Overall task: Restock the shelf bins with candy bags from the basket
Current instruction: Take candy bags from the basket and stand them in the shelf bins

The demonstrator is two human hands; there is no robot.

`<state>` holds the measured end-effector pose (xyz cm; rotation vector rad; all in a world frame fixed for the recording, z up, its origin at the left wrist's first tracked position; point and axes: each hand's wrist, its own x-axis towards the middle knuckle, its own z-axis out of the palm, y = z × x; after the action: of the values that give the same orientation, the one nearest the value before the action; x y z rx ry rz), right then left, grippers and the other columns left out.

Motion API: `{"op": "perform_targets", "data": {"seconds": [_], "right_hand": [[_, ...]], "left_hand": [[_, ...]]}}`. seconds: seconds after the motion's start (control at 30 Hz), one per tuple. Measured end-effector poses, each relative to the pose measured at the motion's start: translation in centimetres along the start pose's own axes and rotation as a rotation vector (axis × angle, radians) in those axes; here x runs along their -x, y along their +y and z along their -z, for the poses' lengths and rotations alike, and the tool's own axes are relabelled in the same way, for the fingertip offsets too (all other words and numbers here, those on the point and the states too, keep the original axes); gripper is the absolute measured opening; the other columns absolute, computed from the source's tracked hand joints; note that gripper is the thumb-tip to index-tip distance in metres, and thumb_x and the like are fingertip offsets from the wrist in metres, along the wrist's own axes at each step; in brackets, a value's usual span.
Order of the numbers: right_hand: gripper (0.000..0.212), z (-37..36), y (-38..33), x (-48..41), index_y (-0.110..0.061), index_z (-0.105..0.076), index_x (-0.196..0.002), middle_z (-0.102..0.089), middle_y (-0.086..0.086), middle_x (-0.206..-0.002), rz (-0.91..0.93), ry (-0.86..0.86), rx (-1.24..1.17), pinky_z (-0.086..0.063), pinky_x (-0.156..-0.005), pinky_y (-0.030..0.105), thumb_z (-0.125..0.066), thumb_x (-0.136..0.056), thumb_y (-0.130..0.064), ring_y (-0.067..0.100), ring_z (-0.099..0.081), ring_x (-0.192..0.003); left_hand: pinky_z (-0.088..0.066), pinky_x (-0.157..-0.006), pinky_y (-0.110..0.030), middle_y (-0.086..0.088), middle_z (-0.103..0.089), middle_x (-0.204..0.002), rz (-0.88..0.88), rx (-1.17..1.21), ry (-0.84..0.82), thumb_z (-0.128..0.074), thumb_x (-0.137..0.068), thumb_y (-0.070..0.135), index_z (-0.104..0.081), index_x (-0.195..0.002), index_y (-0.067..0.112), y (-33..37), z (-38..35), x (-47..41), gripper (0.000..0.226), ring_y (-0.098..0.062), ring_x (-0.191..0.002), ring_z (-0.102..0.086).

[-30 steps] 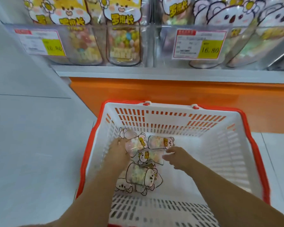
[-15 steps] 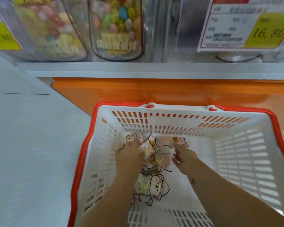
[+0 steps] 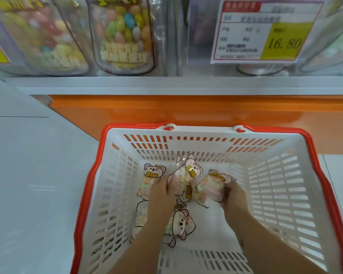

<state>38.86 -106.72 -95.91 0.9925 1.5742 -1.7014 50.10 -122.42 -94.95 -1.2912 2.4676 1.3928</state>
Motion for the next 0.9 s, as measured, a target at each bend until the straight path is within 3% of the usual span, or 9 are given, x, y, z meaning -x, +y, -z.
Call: {"op": "perform_targets", "data": {"seconds": [0.1, 0.17, 0.3, 0.37, 0.47, 0.53, 0.63, 0.8, 0.9], "right_hand": [[0.014, -1.7, -0.4, 1.8, -0.013, -0.060, -0.092, -0.056, 0.012, -0.086, 0.028, -0.063, 0.079, -0.057, -0.073, 0.038, -0.048, -0.085, -0.014, 0.027, -0.053, -0.083], [0.007, -2.7, -1.5, 3.4, -0.012, -0.053, -0.080, -0.052, 0.010, -0.076, 0.064, -0.114, 0.105, -0.054, -0.077, 0.044, -0.051, -0.086, -0.016, 0.027, -0.050, -0.082], [0.020, -4.0, -3.2, 6.5, -0.009, -0.058, -0.108, -0.058, 0.014, -0.105, 0.128, -0.249, 0.193, -0.054, -0.067, 0.039, -0.058, -0.092, -0.021, 0.027, -0.059, -0.092], [0.028, -3.9, -3.6, 8.6, -0.006, -0.054, -0.115, -0.056, 0.015, -0.112, 0.136, -0.276, 0.206, -0.057, -0.072, 0.044, -0.060, -0.093, -0.021, 0.025, -0.058, -0.093], [0.026, -2.6, -4.0, 11.8, -0.013, -0.053, -0.112, -0.055, 0.008, -0.115, 0.151, -0.317, 0.142, -0.056, -0.071, 0.041, -0.065, -0.092, -0.024, 0.020, -0.057, -0.095], [0.045, -1.6, -4.4, 13.5, -0.016, -0.054, -0.120, -0.058, 0.008, -0.117, 0.193, -0.350, 0.094, -0.054, -0.068, 0.038, -0.074, -0.084, -0.033, 0.023, -0.059, -0.098], [0.066, -0.2, -6.0, 16.6, -0.014, -0.052, -0.127, -0.067, 0.008, -0.115, 0.323, -0.393, 0.089, -0.054, -0.091, 0.047, -0.081, -0.075, -0.041, 0.025, -0.065, -0.104], [0.047, 2.2, -11.3, 21.6, -0.009, -0.066, -0.112, -0.070, 0.016, -0.114, 0.512, -0.357, -0.044, -0.051, -0.098, 0.057, -0.082, -0.074, -0.031, 0.034, -0.068, -0.106], [0.062, 3.1, -14.1, 25.3, -0.014, -0.067, -0.116, -0.071, 0.006, -0.117, 0.556, -0.443, -0.022, -0.048, -0.101, 0.057, -0.085, -0.063, -0.040, 0.029, -0.065, -0.111]], "left_hand": [[-0.031, -0.050, -0.017, 0.012, -0.036, -0.055, 0.041, 0.104, -0.039, -0.048, -0.105, 0.034, -0.045, -0.065, 0.020, 1.7, 0.7, -0.1, 0.042, -0.004, -0.051, -0.035], [-0.045, -0.055, -0.024, 0.004, -0.043, -0.055, 0.054, 0.132, -0.076, -0.049, -0.103, 0.040, -0.048, -0.067, 0.017, 2.2, 1.4, 0.1, 0.042, -0.012, -0.053, -0.047], [-0.060, -0.075, -0.053, -0.012, -0.064, -0.080, 0.086, 0.259, -0.111, -0.048, -0.085, 0.071, -0.064, -0.085, 0.026, 2.4, 2.0, 1.5, 0.048, -0.032, -0.081, -0.069], [-0.060, -0.078, -0.054, -0.005, -0.070, -0.091, 0.095, 0.375, -0.130, -0.053, -0.089, 0.062, -0.066, -0.092, 0.035, 5.3, 3.4, 3.5, 0.031, -0.025, -0.085, -0.072], [-0.060, -0.082, -0.048, 0.002, -0.069, -0.093, 0.068, 0.448, -0.170, -0.052, -0.103, 0.036, -0.061, -0.108, 0.019, 9.1, 5.4, 6.4, 0.020, -0.010, -0.079, -0.072], [-0.060, -0.085, -0.047, 0.002, -0.068, -0.087, 0.056, 0.508, -0.198, -0.052, -0.104, 0.027, -0.055, -0.110, 0.017, 10.8, 6.6, 8.0, 0.012, -0.013, -0.077, -0.074], [-0.061, -0.085, -0.042, -0.007, -0.073, -0.100, 0.008, 0.653, -0.229, -0.056, -0.102, 0.022, -0.052, -0.121, 0.025, 13.3, 9.1, 10.2, 0.020, -0.025, -0.083, -0.075], [-0.062, -0.075, -0.041, -0.020, -0.073, -0.109, -0.070, 0.886, -0.204, -0.051, -0.103, 0.009, -0.054, -0.132, 0.017, 15.9, 13.4, 12.7, 0.031, -0.035, -0.090, -0.074], [-0.063, -0.072, -0.043, -0.023, -0.072, -0.105, -0.114, 0.965, -0.193, -0.052, -0.101, 0.005, -0.053, -0.128, 0.018, 17.5, 15.1, 14.4, 0.030, -0.035, -0.083, -0.074]]}}
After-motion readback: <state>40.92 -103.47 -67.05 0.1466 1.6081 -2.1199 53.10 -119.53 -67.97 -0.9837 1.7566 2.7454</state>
